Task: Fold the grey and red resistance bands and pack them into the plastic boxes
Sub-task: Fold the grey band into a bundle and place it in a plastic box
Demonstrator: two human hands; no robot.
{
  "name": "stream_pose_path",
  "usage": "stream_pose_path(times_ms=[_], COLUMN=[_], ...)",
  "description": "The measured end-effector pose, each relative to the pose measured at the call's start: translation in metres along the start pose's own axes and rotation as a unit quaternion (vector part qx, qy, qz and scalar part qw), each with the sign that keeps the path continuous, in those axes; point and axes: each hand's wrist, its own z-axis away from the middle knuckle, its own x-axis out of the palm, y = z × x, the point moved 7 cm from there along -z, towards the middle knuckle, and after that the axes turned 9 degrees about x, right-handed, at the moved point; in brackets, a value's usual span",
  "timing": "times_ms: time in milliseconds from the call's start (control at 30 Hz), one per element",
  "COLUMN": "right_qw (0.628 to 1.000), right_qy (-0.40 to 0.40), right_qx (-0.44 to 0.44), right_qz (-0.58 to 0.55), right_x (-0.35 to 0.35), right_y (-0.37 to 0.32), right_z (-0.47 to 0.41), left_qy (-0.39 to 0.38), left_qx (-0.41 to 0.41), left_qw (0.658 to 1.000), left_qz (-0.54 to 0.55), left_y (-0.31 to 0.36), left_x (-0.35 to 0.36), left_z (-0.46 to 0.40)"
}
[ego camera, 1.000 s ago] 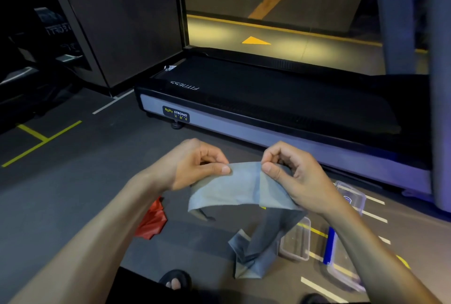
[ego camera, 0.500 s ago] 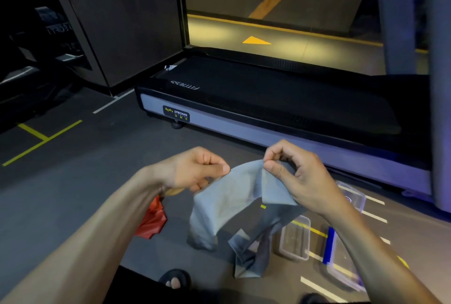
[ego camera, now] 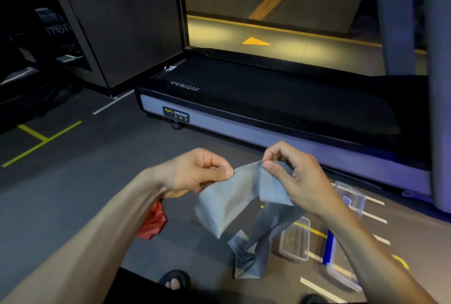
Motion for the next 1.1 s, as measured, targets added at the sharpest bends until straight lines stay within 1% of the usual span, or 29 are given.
stream_pose_path(times_ms=[167,267,433,567,667,767,867,967,1100], right_qw=[1.000,1.000,1.000,1.000,1.000,1.000,1.000,1.000,1.000], right_qy=[0.013,0.014,0.012,0.004,0.000,0.003,0.003,0.003,0.000], right_qx=[0.000,-0.002,-0.004,-0.004,0.000,0.004,0.005,0.006,0.006], right_qz=[-0.001,-0.003,-0.007,-0.012,-0.014,-0.011,-0.010,-0.009,-0.010], right_x=[-0.001,0.000,0.001,0.003,0.004,0.003,0.002,0.002,0.003], right_y=[-0.002,-0.003,-0.004,-0.003,-0.001,0.001,0.001,0.000,-0.001], right_z=[0.000,0.000,0.000,0.000,-0.001,-0.001,-0.001,0.000,0.001], left_qy=[-0.010,-0.012,0.016,0.045,0.060,0.060,0.051,0.065,0.086], left_qx=[0.011,0.001,0.003,0.032,0.051,0.066,0.080,0.075,0.052], left_qw=[1.000,1.000,0.999,0.994,0.993,0.993,0.991,0.987,0.987], left_qz=[0.000,0.007,-0.035,-0.090,-0.089,-0.075,-0.099,-0.126,-0.122], left_y=[0.003,0.000,-0.003,-0.001,0.001,0.004,0.005,0.004,0.000], left_x=[0.002,0.002,0.000,-0.004,-0.005,-0.004,-0.003,-0.005,-0.005], left_z=[0.000,0.000,-0.003,-0.006,-0.008,-0.009,-0.008,-0.009,-0.011])
